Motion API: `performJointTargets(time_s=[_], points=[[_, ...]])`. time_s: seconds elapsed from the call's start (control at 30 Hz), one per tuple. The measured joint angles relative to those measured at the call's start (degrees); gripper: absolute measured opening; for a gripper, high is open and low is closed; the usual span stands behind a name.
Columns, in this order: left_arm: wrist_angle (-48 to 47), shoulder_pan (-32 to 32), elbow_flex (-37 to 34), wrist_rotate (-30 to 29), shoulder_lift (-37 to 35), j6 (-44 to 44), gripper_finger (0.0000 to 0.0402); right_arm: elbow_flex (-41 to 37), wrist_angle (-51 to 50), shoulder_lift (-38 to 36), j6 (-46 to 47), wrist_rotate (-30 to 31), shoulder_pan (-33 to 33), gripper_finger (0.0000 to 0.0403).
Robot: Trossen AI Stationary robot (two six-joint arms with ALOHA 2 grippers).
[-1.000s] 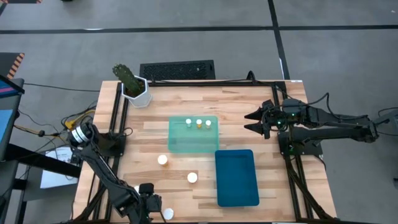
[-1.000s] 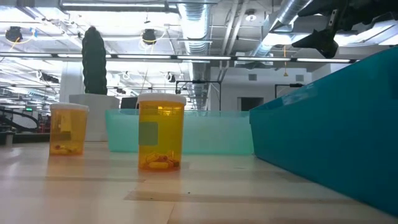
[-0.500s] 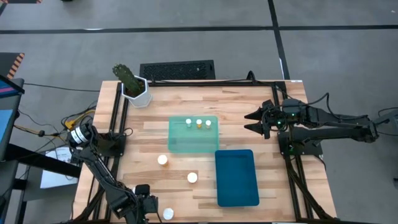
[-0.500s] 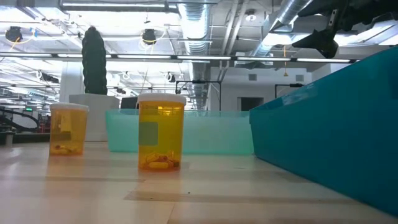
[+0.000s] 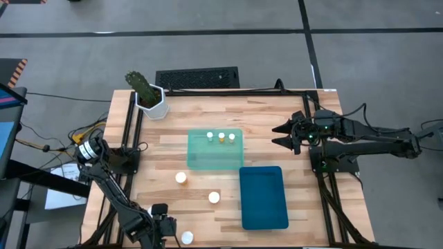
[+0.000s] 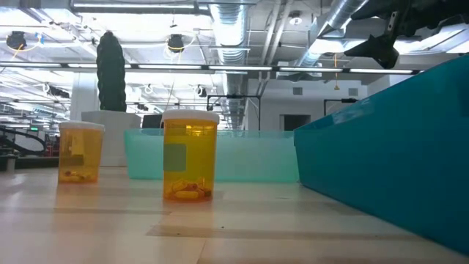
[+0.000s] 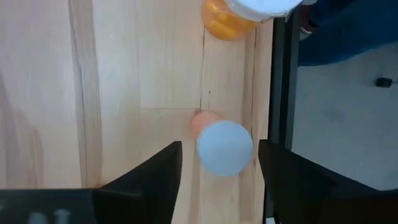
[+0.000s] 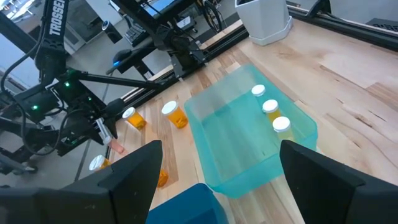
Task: Pick and place medicine bottles into bin by pill shape (circle, oval)
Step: Put the pink pill bottle into the light blue bin
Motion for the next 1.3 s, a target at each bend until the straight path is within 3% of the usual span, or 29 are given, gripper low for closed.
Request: performJointTargets(time_s=[0.5,0.8,1.13,1.3], points=[[0.01,1.49,0.02,-0.40,0.00,0.55,0.0124,0.00,0.00,0.00,-0.04,0.00,0.00,0.0333],[-0.38,3.63,1.69,2.20,-0.47,-1.49,0.0112,0.00,0.00,0.00,-0.09,0.00,0.00,0.0333],[-12.20,8.05,6.09,1.88,-11.57,-9.28,0.0113,0.00,-0.02,0.00,-0.24,0.00,0.00,0.0333],[-21.59,14.00,7.07,-5.96,-19.26,-11.50,0.0114,0.00,0.00,-0.02,-0.24,0.00,0.00,0.0333]])
